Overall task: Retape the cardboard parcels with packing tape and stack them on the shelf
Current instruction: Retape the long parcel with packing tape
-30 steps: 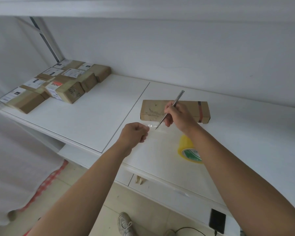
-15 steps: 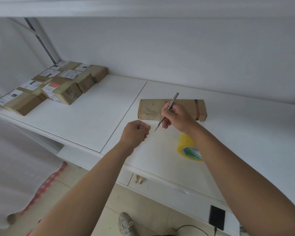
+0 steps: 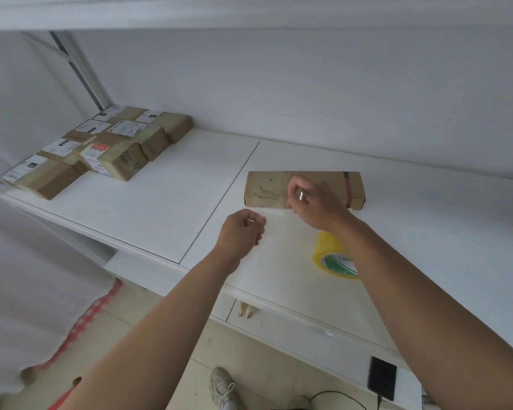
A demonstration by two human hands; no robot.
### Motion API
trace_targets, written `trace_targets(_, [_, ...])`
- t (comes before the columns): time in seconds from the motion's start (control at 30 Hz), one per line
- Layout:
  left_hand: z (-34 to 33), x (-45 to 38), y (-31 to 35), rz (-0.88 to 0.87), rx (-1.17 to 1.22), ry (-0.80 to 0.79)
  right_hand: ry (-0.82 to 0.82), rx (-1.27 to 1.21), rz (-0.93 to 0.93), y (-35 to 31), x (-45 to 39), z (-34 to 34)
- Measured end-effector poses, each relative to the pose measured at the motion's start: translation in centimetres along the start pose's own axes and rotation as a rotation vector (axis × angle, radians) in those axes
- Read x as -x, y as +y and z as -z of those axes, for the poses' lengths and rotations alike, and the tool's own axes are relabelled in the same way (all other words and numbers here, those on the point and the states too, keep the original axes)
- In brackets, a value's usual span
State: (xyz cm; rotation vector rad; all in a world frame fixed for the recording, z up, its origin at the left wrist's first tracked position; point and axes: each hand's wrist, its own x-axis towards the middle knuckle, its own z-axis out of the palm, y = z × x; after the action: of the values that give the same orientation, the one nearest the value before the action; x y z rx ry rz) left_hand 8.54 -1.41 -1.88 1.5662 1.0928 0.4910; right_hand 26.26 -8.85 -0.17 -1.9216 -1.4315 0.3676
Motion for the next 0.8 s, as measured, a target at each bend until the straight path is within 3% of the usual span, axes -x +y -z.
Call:
trace_targets(0.13, [0.3,-0.4,-0.5,0.016,0.015,0.007,-0.274,-0.011,-0.037,0.0,0.5,0.3])
trace_targets(0.3, [1.0,-0.8,-1.0,0.029,0.029,0.024,-0.313,-0.041,0.108,0.5,0.2,-0.3])
trace_targets(0.47, [3.7,-1.9,-2.0,0.097,0.177,0.158,-0.353,0.075,0.123,1.0,-0.5,-1.3])
trace_targets(0.8, [5.8,-1.8,-3.8,0.29,0.597,0.02,-0.591,0.326,0.135,-1.7,-3.3,-5.6])
